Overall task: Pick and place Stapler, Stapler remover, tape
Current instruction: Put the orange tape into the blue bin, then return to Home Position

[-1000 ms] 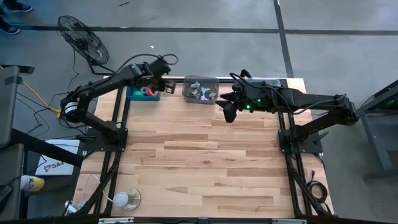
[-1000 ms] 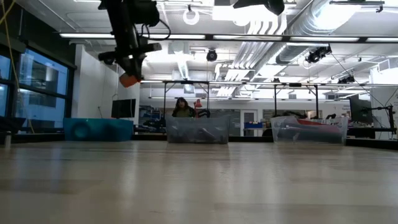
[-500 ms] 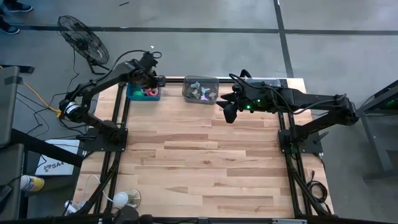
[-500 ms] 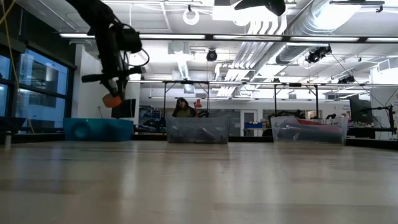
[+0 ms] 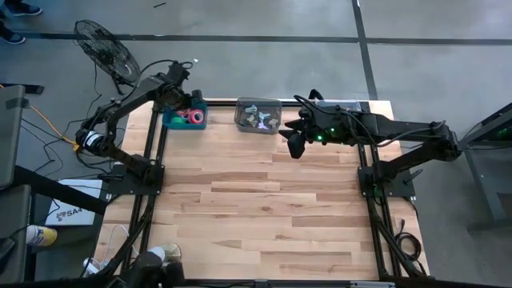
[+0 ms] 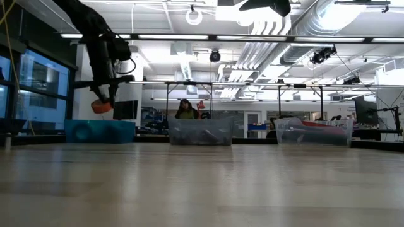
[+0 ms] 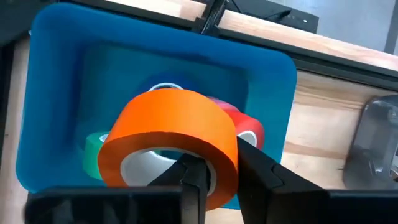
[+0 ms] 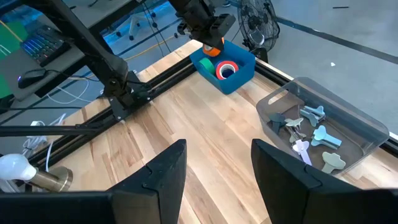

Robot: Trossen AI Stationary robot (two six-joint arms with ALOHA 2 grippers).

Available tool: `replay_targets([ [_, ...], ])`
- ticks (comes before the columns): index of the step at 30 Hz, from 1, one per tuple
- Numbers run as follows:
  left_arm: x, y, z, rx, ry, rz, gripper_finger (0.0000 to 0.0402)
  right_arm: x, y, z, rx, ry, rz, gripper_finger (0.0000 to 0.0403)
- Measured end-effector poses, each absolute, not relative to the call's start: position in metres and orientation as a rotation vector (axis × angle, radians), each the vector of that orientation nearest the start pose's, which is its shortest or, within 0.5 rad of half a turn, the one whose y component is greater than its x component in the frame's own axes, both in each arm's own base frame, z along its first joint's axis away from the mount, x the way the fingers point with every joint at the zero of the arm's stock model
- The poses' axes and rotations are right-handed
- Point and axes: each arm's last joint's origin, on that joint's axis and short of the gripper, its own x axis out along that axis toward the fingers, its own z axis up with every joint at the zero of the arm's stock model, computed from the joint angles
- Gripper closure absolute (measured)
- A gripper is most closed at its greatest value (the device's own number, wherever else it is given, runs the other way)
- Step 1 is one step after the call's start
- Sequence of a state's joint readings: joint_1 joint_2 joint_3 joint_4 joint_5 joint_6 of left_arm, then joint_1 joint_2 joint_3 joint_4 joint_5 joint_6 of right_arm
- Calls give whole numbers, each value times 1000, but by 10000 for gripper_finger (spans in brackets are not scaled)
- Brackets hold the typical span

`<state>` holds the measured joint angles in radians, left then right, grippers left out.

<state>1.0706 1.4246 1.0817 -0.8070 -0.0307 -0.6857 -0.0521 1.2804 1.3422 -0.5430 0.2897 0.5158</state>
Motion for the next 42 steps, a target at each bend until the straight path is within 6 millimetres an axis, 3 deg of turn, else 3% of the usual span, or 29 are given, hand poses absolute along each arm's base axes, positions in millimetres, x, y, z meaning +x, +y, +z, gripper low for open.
replay_targets([
  [15,131,241,252,-1134,669,1328,227,268,-23,386,438,398,-472,231],
  [21,132,241,255,-1099,674,1267,208,267,-22,383,440,439,-453,231],
  [25,131,235,269,-1032,658,1177,207,266,-22,382,424,448,-451,231],
  [33,118,201,317,-864,536,957,207,265,-21,379,384,498,-419,231],
  [42,97,142,360,-714,378,784,207,250,-4,376,266,544,-518,230],
])
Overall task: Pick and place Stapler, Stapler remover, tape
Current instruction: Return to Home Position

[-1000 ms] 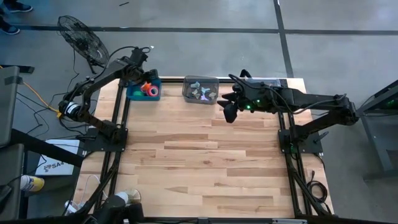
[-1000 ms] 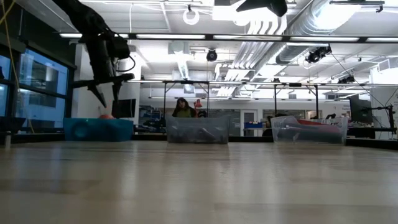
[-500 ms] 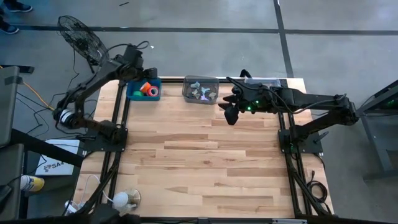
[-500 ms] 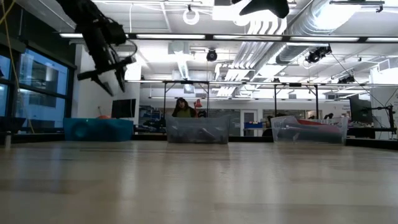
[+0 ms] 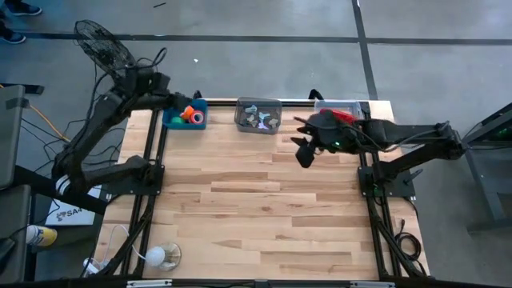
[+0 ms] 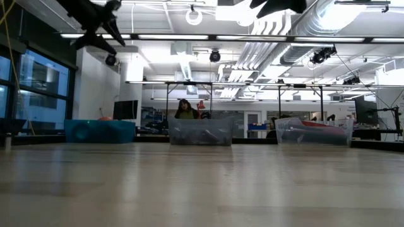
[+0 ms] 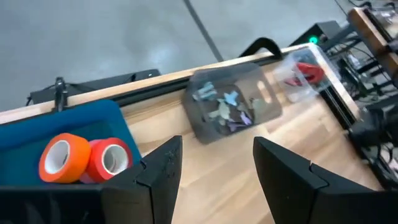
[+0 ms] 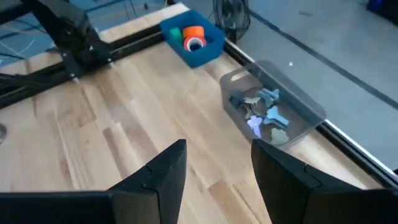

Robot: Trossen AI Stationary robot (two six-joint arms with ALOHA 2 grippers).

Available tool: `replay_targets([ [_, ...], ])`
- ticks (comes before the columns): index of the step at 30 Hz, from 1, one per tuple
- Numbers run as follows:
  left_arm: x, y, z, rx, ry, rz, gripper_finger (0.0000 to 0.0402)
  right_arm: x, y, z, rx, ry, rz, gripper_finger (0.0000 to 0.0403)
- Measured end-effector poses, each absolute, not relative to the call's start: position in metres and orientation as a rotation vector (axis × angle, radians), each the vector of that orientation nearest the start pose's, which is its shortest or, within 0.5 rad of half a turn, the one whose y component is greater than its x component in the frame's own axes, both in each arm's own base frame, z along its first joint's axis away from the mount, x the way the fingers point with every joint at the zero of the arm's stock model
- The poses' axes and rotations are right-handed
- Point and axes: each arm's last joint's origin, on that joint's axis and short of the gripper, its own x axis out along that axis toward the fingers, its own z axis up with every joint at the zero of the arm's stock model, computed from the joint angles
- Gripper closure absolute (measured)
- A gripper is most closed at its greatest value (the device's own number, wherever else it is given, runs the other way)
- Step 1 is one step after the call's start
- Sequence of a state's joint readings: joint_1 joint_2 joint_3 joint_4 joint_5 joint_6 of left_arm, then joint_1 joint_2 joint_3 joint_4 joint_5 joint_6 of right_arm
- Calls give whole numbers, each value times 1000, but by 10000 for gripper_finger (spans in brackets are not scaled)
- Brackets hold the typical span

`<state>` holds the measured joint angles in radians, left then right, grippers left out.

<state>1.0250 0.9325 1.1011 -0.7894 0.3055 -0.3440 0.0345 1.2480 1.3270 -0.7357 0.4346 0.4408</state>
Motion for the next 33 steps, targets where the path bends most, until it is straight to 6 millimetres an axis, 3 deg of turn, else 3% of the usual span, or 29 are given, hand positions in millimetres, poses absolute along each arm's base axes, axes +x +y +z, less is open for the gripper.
replay_targets([
  [5,93,111,370,-656,356,744,207,228,8,363,293,406,-455,233],
  [12,106,87,370,-579,375,635,207,185,9,309,456,135,-300,233],
  [20,135,69,317,-573,355,462,207,147,0,256,579,-3,-289,233],
  [33,122,44,255,-608,-24,250,207,110,-12,213,610,-194,-235,233],
])
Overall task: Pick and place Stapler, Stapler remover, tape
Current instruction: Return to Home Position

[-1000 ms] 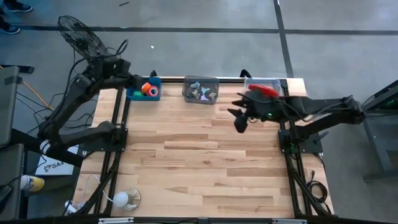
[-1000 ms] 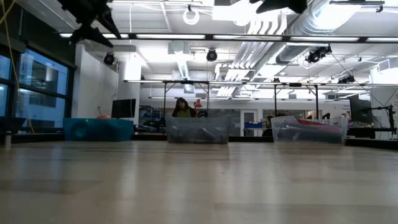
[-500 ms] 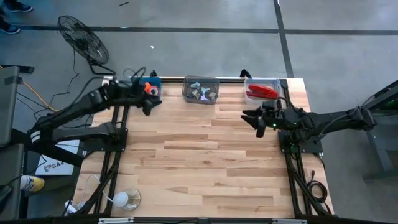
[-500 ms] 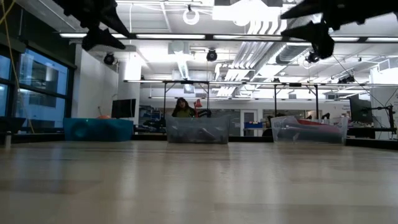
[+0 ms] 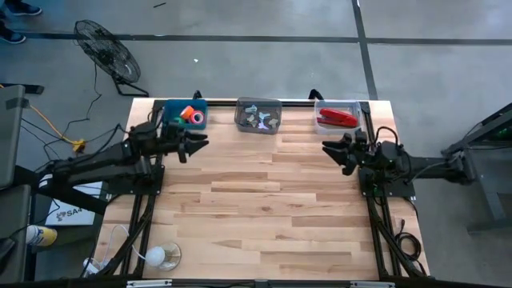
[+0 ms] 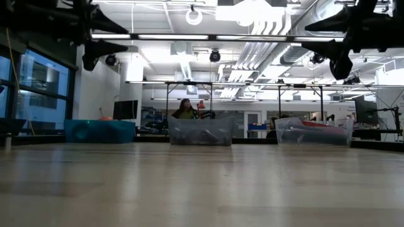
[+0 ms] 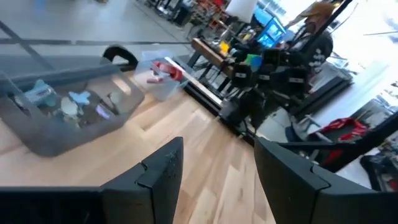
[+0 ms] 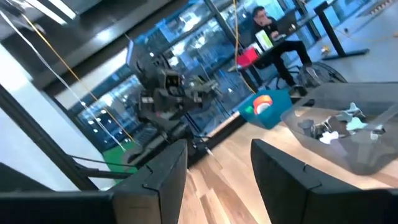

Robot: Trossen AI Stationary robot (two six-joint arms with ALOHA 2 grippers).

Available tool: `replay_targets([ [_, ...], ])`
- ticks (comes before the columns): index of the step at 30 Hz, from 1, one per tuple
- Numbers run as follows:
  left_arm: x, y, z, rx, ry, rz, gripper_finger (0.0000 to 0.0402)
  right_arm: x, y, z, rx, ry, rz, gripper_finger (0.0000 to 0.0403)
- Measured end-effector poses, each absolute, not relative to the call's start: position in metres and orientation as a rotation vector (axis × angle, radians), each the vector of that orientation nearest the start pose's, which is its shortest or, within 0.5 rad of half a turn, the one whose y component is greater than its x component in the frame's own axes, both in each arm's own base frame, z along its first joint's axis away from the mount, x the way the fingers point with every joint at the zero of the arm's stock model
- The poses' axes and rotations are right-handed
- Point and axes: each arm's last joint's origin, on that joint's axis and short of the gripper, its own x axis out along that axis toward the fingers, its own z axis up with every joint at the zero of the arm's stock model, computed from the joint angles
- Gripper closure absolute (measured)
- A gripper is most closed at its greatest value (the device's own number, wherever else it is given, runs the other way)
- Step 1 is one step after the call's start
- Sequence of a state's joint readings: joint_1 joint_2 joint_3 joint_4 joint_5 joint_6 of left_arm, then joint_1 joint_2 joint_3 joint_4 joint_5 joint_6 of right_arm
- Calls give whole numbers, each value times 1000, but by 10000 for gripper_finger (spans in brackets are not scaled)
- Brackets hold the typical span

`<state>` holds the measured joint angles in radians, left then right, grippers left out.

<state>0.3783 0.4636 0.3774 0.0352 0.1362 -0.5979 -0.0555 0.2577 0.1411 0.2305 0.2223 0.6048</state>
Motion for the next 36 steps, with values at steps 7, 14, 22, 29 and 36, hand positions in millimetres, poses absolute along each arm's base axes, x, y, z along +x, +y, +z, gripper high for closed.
replay_targets([
  [7,114,33,225,-662,-45,240,207,102,-17,196,633,-243,-200,233],
  [14,111,20,206,-658,-104,219,207,97,-22,192,638,-316,-197,233],
  [22,110,12,184,-648,-88,220,207,94,-28,191,642,-329,-163,231],
  [29,98,11,195,-580,-197,145,207,91,-32,197,605,-379,-142,231],
  [36,93,9,192,-568,-178,127,207,86,-34,200,548,-426,-173,230],
])
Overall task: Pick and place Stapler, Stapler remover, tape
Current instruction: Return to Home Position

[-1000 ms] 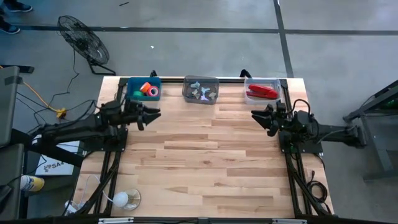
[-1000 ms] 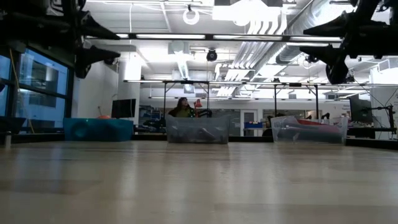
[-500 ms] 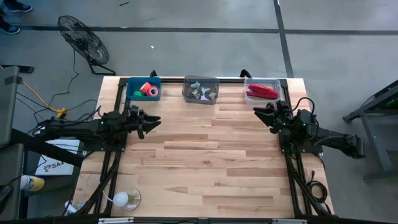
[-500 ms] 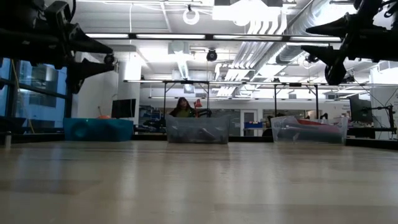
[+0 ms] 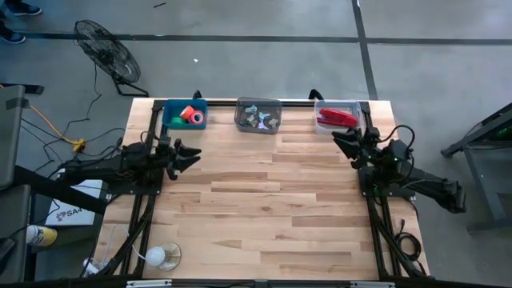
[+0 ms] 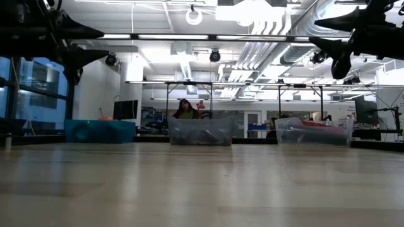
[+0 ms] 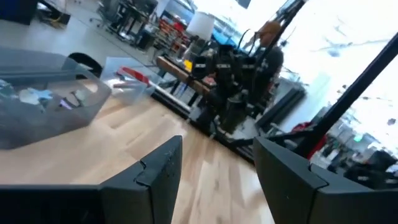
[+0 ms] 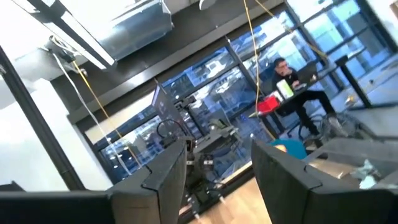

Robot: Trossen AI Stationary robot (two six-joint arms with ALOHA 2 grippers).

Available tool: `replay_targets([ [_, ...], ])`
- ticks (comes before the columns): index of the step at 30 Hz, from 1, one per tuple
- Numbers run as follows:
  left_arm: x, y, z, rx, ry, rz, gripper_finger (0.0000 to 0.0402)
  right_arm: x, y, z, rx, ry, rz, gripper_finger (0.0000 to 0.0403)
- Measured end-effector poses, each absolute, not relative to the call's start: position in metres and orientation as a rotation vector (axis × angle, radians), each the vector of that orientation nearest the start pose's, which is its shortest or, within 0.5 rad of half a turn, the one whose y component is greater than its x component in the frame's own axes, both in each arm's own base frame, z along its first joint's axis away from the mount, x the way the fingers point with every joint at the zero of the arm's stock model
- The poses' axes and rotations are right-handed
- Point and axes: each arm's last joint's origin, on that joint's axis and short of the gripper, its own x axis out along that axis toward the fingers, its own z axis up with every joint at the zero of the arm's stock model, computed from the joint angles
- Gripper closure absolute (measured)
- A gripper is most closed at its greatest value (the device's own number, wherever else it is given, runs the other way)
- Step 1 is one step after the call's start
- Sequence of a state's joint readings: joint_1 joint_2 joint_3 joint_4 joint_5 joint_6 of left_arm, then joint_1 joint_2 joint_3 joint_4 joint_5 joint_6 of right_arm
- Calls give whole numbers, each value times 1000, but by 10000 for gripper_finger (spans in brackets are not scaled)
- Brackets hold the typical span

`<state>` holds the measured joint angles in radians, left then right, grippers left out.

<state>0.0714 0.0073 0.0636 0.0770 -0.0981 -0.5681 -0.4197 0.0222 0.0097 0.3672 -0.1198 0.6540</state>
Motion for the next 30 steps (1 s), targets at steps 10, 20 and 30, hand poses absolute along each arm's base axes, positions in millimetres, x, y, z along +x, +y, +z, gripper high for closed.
replay_targets([
  [10,94,9,176,-544,-44,161,207,87,-35,192,439,-339,-224,231],
  [20,95,9,174,-418,1,167,207,89,-39,178,353,-188,-344,232],
  [30,96,9,174,-424,-4,164,207,89,-41,168,332,-93,-439,233],
])
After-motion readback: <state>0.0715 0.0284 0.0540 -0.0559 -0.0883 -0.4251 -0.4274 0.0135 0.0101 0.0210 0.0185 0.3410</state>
